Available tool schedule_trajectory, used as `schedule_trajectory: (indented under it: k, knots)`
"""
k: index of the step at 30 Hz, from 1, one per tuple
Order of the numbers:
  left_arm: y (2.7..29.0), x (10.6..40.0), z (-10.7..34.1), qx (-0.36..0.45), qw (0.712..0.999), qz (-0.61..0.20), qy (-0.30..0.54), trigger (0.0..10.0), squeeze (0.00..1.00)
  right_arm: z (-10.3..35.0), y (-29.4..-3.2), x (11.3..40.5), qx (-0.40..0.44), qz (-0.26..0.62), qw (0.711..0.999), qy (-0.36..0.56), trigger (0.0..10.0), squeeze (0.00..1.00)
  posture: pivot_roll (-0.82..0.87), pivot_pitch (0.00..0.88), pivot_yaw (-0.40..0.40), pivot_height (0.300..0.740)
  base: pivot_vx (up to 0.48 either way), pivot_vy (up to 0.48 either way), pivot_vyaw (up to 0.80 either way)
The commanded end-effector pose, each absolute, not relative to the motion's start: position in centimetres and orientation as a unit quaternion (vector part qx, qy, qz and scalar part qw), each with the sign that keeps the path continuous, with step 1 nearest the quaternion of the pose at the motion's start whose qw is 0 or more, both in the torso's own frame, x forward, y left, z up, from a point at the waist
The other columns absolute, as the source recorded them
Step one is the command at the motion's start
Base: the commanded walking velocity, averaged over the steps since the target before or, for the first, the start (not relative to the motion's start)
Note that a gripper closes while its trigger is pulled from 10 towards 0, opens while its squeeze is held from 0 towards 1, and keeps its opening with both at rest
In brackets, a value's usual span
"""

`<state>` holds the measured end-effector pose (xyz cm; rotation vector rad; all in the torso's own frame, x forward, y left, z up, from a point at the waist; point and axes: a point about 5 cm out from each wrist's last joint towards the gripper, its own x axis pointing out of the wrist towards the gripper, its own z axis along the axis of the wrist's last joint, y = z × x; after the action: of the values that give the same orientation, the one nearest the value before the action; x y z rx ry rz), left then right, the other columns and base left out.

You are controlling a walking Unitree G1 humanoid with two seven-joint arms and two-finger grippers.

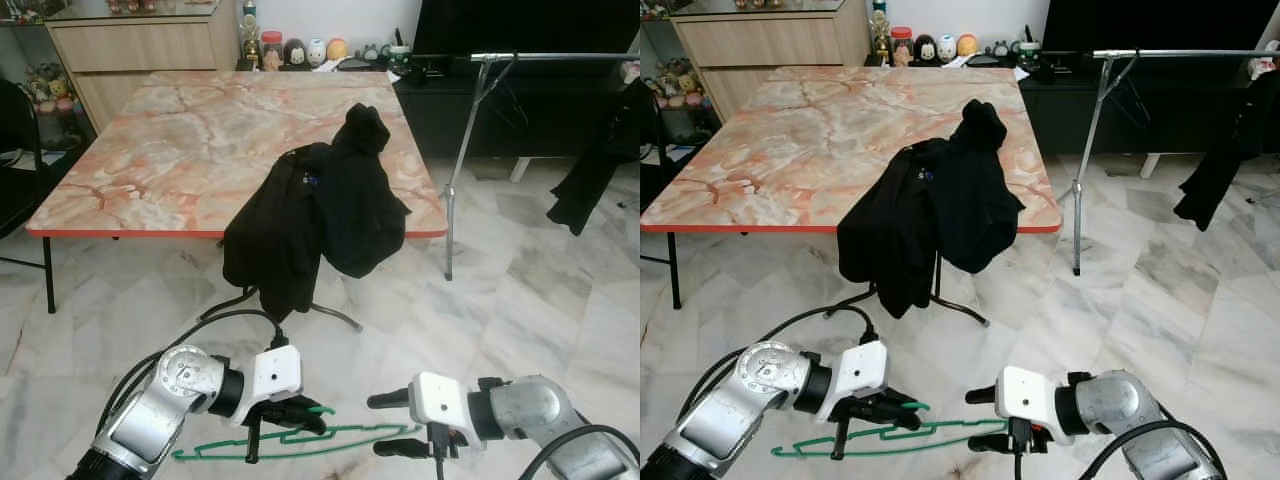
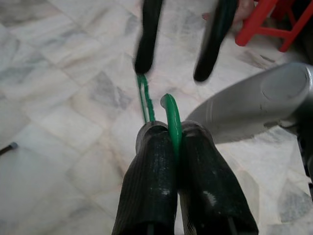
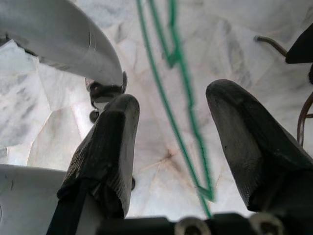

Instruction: Hang hanger

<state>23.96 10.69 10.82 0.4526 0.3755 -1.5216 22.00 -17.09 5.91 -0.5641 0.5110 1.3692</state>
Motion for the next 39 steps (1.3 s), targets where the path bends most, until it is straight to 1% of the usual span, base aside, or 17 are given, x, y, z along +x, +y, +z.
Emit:
schedule_trajectory:
  k: [1,8,10,14,21,28,33,39]
  knots:
    - [10.2,24.0,11.7,0.199,0.684,-0.685,0.152,10.0,0.0,5.8,-17.1,22.0,-0.266,0.618,0.703,0.229,10.0,0.0,0.0,0.0,-0.032,0.74,0.0,0.0,0.0]
    - [9.8,24.0,12.6,0.196,0.678,-0.693,0.146,10.0,0.0,5.2,-16.7,21.8,-0.253,0.621,0.706,0.226,10.0,0.0,0.01,0.0,-0.03,0.74,0.0,0.0,0.0]
    - [9.7,24.0,12.7,0.196,0.678,-0.693,0.147,10.0,0.0,5.0,-16.6,22.1,-0.256,0.614,0.713,0.221,10.0,0.0,0.01,0.0,-0.03,0.74,0.0,0.0,0.0]
    - [9.6,23.9,12.8,0.196,0.676,-0.694,0.148,10.0,0.0,4.7,-16.6,22.2,-0.258,0.611,0.715,0.22,10.0,0.0,0.01,0.0,-0.03,0.74,0.0,0.0,0.0]
    - [9.2,23.7,13.2,0.189,0.675,-0.699,0.143,10.0,0.0,4.4,-16.2,23.6,-0.266,0.575,0.75,0.191,10.0,0.0,0.01,0.0,-0.031,0.74,0.0,0.0,0.0]
    - [9.2,23.7,13.3,0.187,0.676,-0.699,0.143,10.0,0.0,4.9,-16.2,24.1,-0.252,0.571,0.763,0.171,10.0,0.0,0.01,0.0,-0.03,0.74,0.0,0.0,0.0]
    - [9.1,23.7,13.1,0.187,0.675,-0.699,0.144,10.0,0.0,5.3,-16.1,24.1,-0.242,0.577,0.763,0.164,10.0,0.0,0.01,0.0,-0.03,0.74,0.0,0.0,0.0]
    - [9.2,23.8,13.2,0.189,0.675,-0.698,0.145,10.0,0.0,4.7,-15.8,23.2,-0.225,0.6,0.746,0.179,10.0,0.0,0.02,0.0,-0.03,0.74,0.0,0.0,0.0]
